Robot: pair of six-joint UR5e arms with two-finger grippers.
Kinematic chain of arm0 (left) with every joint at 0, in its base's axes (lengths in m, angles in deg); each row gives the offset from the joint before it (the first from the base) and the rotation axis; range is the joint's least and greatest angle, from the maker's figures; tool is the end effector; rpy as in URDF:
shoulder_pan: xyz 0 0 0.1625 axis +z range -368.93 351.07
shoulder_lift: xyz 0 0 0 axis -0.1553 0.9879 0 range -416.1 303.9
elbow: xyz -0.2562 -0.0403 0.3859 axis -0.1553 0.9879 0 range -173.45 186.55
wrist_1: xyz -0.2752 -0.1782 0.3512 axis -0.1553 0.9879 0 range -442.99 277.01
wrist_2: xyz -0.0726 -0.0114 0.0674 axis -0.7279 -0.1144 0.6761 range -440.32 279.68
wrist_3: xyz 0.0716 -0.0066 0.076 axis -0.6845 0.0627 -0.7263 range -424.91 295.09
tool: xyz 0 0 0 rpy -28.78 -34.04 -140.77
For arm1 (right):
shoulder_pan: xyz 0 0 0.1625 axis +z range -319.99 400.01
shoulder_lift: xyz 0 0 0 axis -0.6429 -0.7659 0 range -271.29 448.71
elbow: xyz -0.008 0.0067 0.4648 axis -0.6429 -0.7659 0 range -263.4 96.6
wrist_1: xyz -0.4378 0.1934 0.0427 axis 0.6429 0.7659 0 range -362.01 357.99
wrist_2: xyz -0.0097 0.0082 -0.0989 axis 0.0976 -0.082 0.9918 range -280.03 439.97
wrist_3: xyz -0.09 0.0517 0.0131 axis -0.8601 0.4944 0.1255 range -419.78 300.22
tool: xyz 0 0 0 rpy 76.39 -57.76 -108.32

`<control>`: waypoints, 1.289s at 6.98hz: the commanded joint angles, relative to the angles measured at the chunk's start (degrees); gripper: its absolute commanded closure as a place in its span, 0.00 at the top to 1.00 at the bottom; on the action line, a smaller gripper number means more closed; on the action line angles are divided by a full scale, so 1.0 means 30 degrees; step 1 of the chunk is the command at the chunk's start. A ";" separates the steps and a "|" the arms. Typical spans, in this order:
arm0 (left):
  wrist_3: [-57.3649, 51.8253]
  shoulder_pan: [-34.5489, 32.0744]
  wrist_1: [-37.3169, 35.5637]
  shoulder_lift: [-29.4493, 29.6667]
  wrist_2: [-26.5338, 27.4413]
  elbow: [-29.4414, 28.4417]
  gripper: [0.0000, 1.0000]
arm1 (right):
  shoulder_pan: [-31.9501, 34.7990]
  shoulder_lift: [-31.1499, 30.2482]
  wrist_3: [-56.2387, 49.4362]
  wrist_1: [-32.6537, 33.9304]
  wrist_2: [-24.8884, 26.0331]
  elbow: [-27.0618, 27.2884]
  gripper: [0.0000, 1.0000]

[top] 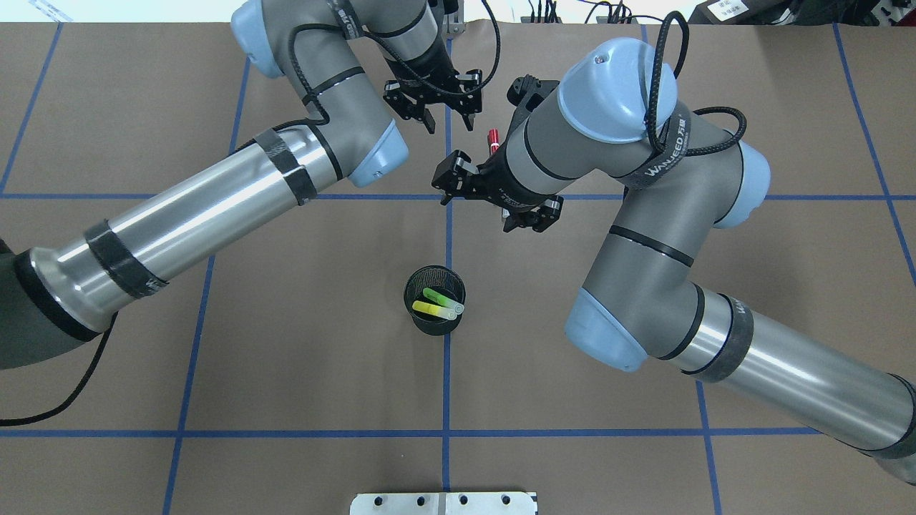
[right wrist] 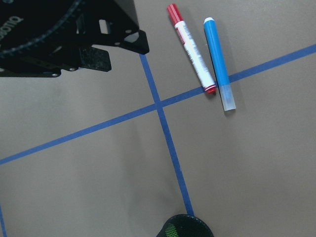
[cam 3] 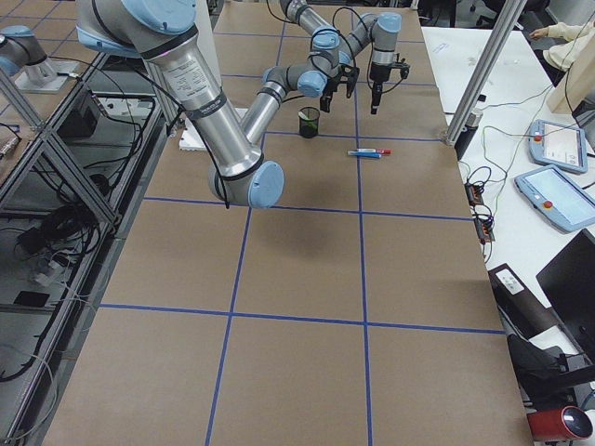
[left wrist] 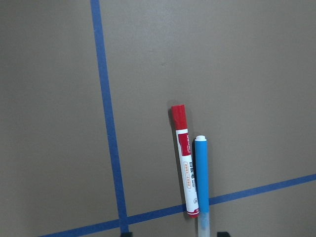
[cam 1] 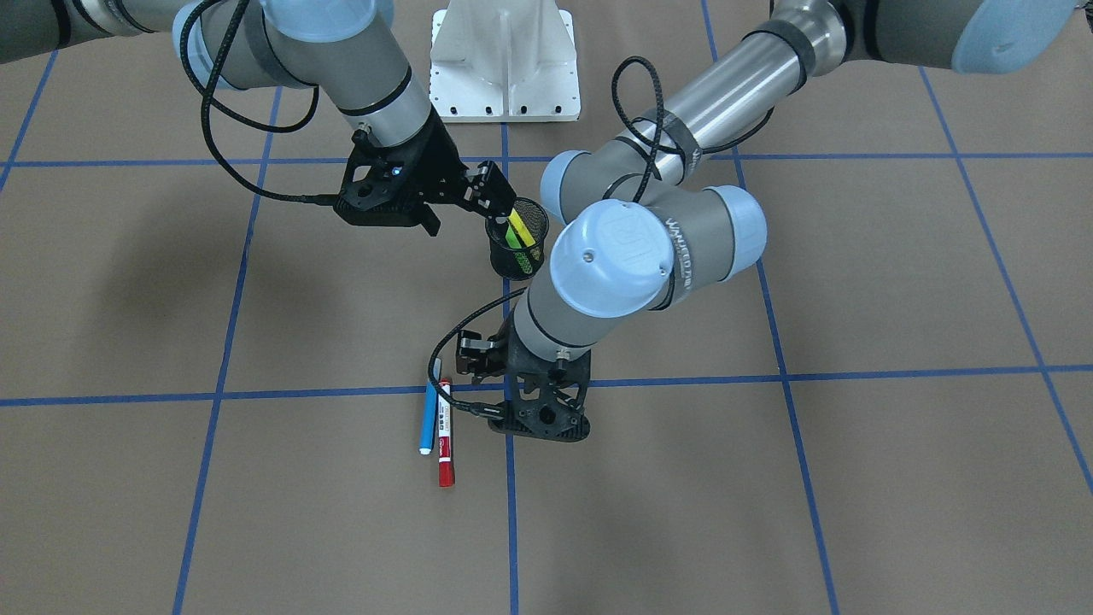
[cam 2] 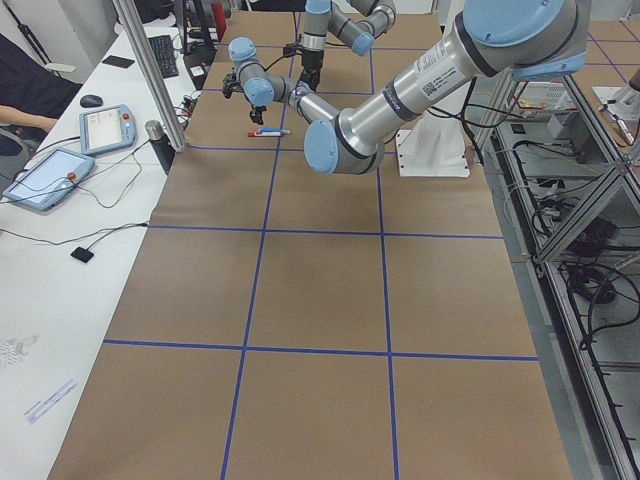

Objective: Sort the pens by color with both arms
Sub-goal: 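Lower the red-capped marker beside the blue marker and open the left gripper, then withdraw the left arm while the right gripper moves over the black mesh cup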

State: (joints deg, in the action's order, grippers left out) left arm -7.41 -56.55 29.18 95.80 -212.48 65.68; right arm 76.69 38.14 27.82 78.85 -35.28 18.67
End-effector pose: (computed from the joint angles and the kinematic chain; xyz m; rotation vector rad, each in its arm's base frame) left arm 0.5787 -0.7276 0.1102 0.0479 1.1102 0.1053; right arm -0.5196 -0.4977 0.1198 -0.0275 -1.1158 0.3022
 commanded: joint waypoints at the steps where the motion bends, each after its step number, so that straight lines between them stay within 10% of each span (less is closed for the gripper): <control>1: -0.1113 -0.1146 -0.0417 -0.2979 -0.1676 0.3043 0.66 | -0.0504 0.0421 -0.0516 0.0000 0.0036 -0.0038 0.98; 5: -0.1965 -0.3490 -0.0596 -0.7527 -0.3815 0.8058 0.66 | -0.1268 0.0569 -0.0425 0.0000 0.0154 -0.0739 0.98; 9: -0.3810 -0.5892 -0.0741 -0.8150 -0.5195 0.8682 0.65 | -0.1386 0.0336 0.2925 0.2285 -0.0257 -0.0390 0.97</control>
State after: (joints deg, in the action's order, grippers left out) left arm -16.81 -72.40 27.23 71.47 -227.46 91.73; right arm 72.57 39.57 31.78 84.13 -35.90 17.03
